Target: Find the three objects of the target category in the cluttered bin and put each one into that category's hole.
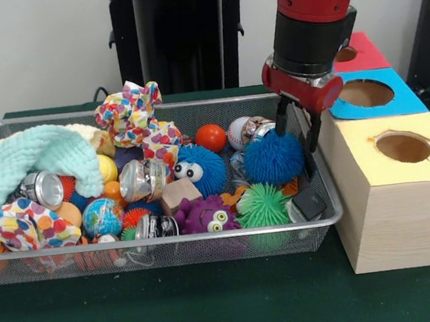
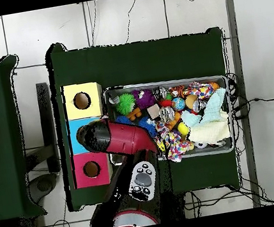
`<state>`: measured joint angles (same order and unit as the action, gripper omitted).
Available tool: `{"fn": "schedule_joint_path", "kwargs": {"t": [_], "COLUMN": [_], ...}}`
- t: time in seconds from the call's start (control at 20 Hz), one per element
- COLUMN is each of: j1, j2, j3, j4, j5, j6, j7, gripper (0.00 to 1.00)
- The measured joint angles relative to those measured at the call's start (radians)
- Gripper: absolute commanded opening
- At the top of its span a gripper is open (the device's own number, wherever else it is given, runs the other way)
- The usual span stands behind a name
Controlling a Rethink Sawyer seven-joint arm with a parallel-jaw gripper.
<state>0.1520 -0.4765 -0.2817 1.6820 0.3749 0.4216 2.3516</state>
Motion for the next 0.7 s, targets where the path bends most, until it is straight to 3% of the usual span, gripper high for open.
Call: {"fn": "schedule_joint_path", "kwargs": {"t": [0.7], "j1": [-0.037], "j2": [-0.023], "j3": [-0.03], "j4": [0.006], "j5": [-0.001], "j6": [0.023], "j7": [0.0], "gripper": [1.0]}}
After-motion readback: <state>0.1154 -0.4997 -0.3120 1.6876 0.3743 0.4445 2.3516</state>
